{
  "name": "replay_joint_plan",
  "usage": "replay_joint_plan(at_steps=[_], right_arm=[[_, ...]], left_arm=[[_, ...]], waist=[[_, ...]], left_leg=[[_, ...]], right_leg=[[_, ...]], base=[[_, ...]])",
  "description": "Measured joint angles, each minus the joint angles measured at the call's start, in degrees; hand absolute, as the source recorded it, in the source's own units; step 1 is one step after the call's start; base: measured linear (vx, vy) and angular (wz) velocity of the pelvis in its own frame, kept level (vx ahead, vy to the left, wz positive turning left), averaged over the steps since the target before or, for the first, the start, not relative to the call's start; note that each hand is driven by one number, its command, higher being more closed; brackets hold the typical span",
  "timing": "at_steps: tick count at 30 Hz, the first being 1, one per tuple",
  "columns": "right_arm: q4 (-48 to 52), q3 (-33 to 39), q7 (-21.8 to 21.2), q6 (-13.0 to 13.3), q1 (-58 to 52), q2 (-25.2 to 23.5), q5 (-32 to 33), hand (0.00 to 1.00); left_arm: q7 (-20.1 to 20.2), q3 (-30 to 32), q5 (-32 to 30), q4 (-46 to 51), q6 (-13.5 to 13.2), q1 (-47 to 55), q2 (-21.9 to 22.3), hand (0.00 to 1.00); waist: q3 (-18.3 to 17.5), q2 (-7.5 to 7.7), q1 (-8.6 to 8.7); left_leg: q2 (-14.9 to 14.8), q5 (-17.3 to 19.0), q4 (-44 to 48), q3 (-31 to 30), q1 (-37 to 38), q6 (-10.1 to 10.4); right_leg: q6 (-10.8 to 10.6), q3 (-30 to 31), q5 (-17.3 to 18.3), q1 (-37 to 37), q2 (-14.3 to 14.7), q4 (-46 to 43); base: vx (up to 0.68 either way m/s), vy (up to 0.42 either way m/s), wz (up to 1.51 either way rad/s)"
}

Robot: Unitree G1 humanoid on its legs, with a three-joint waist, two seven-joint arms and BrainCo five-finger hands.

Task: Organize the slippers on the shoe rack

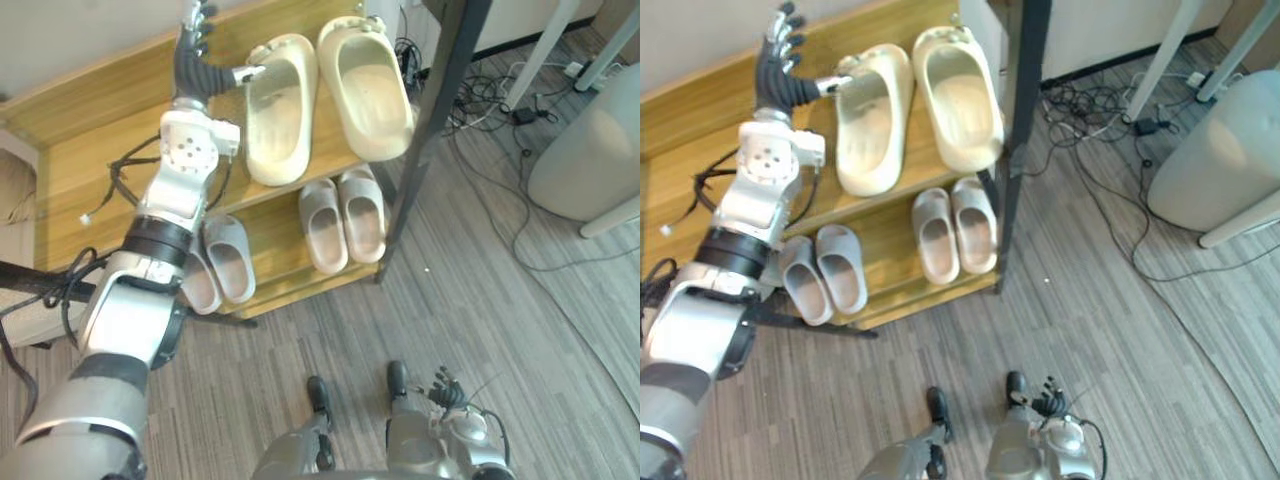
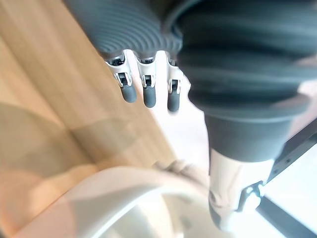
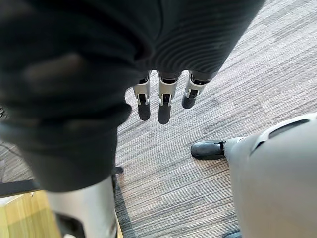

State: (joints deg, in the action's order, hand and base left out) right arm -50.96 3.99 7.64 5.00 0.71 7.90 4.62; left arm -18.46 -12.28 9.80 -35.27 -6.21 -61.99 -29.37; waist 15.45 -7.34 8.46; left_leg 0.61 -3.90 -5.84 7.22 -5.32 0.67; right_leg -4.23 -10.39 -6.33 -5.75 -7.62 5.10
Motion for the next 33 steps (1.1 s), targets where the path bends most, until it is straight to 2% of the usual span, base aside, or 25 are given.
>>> replay_joint_plan(at_steps=[3, 14, 19, 23, 33], right_arm=[[-0.11, -0.17, 0.01, -0.12, -0.04, 0.16, -0.01, 0.00], [-1.74, -0.61, 0.02, -0.73, 0.04, 1.14, -0.17, 0.00], [-1.93, -2.22, 0.04, -1.24, 0.24, 1.14, -0.35, 0.00], [-1.94, -2.47, 0.11, -1.63, 0.25, 1.16, -2.31, 0.00], [-2.26, -2.50, 0.37, -1.64, 0.48, 1.15, -2.29, 0.00]], left_arm=[[-0.43, 0.50, 0.92, 3.77, -0.71, 2.66, 0.76, 0.00], [-1.74, 2.43, 3.94, 22.07, -2.79, 17.73, 8.58, 0.00], [-1.65, 2.35, 5.04, 24.31, -3.02, 24.84, 10.41, 0.00], [-1.51, 2.04, 7.74, 25.25, -3.10, 28.61, 12.87, 0.00], [-0.19, -1.31, 11.03, 25.38, -4.56, 30.15, 16.52, 0.00]], waist=[[0.00, 0.00, -0.47], [-0.03, 0.03, -2.52], [-0.06, 0.07, -2.75], [-0.06, 0.07, -3.81], [-0.39, 0.71, -5.03]], left_leg=[[0.04, -0.06, 0.00, -0.09, 0.18, -0.07], [0.26, -0.63, -0.01, -2.52, 0.69, -0.18], [0.24, -0.85, -0.02, -4.40, 1.56, -0.04], [0.21, -1.02, -0.02, -5.89, 1.29, 0.23], [0.18, -1.60, -0.02, -9.74, 1.31, 0.68]], right_leg=[[0.00, -0.19, 0.00, 0.31, -0.08, 0.00], [-0.14, -2.86, 0.25, 2.09, -0.29, 0.00], [-0.15, -4.99, 0.70, 3.88, -0.26, 0.03], [-0.20, -6.98, 0.98, 4.54, -0.24, 0.14], [-0.22, -11.51, 2.27, 6.88, 0.03, 0.11]], base=[[0.00, 0.004, 0.02], [0.00, 0.010, 0.11], [-0.01, 0.004, 0.19], [-0.02, 0.007, 0.21], [0.02, -0.002, 0.24]])
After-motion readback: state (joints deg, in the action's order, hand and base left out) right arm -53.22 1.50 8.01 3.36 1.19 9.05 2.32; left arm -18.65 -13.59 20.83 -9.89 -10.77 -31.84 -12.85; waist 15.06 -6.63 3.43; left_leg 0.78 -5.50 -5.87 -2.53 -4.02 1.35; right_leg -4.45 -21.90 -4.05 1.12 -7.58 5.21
